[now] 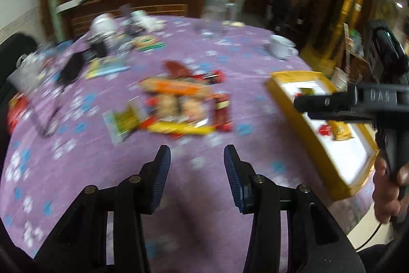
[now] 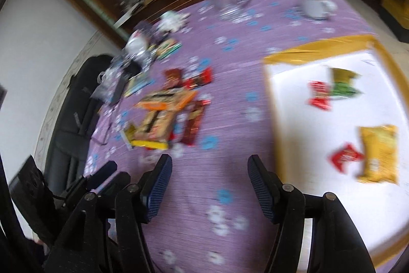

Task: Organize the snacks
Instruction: 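Move both tools back toward the snack pile, then grasp the beige cracker pack with yellow ends with the right gripper and lift it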

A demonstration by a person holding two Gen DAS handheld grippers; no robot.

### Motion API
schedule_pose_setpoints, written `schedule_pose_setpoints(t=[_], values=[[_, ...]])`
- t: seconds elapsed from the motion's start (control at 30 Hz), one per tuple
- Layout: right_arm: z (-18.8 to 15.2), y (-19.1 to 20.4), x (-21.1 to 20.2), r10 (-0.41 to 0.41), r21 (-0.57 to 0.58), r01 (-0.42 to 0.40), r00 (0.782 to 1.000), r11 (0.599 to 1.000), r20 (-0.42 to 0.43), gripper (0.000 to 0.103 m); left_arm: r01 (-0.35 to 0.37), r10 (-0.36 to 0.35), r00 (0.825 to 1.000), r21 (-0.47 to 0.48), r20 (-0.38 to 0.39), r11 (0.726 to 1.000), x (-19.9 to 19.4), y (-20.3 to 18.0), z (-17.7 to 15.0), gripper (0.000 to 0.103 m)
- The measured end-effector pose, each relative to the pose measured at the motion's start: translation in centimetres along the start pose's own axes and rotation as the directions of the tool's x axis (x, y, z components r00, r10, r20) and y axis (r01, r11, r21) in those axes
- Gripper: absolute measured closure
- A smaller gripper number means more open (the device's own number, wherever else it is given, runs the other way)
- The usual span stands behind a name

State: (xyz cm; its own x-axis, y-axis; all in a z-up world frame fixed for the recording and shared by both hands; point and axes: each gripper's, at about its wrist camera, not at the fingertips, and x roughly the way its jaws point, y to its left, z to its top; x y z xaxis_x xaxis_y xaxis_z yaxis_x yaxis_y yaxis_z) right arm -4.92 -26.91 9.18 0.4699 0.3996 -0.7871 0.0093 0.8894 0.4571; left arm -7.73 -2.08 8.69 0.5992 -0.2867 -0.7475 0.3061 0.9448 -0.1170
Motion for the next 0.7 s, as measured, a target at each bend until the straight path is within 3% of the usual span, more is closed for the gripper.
schedule_pose_setpoints(t=[0.2,0.3,0.53,0.7], values=[[2.0,4.8,6.4,0.102,-0.015,-0.105,0.984,0.994,-0.146,0.025,-0.095,0.093,0.995,-0.103,-0.030,0.990,-1.6,5.6,-2.8,0.062],[3.7,6.3,10.3,0.109,0.003,-0.111,0.971,0.994,-0.211,0.020,-0.121,0.118,0.993,-0.142,-0.031,0.983,-2.4,7.4,-3.7,0.062],[6.8,6.8,17.0,0.033,0.069,-0.014,0.957,0.998,-0.290,0.019,-0.194,0.194,0.981,-0.218,-0.024,0.956,-4.8,11.0,-5.5,0.062],[7.0,8.8,20.3,-0.088,-0.024,0.085,0.937,0.996,-0.338,0.014,-0.243,0.246,0.969,-0.287,-0.026,0.927,-6.5,12.8,-7.0,0.062]])
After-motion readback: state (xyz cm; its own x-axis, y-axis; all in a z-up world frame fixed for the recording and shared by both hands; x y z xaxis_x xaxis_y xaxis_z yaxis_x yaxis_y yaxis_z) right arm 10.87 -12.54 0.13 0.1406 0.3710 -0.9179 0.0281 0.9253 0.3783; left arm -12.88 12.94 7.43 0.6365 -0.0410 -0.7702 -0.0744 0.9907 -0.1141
